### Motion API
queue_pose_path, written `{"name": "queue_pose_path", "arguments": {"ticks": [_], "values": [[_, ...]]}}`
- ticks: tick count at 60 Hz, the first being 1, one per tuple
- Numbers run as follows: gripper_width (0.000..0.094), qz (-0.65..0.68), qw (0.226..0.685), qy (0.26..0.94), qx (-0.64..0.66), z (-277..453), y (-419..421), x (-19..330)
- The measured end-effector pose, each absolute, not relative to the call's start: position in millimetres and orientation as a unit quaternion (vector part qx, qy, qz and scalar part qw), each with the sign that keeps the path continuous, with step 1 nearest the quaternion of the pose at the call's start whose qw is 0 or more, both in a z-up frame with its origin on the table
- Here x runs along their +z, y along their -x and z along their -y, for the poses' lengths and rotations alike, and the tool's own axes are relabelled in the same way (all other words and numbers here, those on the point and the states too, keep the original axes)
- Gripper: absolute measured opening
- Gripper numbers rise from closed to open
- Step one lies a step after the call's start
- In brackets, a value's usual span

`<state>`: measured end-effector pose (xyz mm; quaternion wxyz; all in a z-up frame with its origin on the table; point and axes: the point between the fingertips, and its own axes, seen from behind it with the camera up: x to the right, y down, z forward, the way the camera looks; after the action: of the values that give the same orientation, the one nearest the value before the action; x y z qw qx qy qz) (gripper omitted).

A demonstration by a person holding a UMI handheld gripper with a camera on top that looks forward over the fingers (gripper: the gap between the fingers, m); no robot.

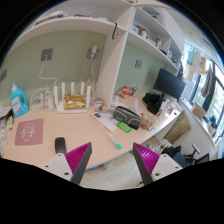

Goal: Arrange mouse

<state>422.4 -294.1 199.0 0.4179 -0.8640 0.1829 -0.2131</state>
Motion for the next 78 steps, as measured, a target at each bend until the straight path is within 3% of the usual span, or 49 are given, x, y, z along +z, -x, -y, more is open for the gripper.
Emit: {"name": "queue_pose_path", "arguments": {"ticks": [16, 29, 41, 55, 64, 69, 78], "values": [[0.0846, -0.176, 0.404, 0.870, -0.222, 321.0, -408.3, 177.9], [0.0851, -0.158, 0.399, 0.887, -0.170, 329.6, -347.6, 122.1], [0.0845, -0.109, 0.417, 0.897, -0.097, 258.4, -282.7, 74.8], [0.0838, -0.069, 0.422, 0.901, -0.072, 148.2, -267.0, 14.3], [0.0717, -0.068, 0.409, 0.908, -0.053, 113.3, -263.3, -14.2], [0.0496, -0.072, 0.412, 0.907, -0.050, 103.1, -267.5, -16.2], [0.0416, -0.061, 0.409, 0.909, -0.056, 101.7, -266.2, -17.6]]}}
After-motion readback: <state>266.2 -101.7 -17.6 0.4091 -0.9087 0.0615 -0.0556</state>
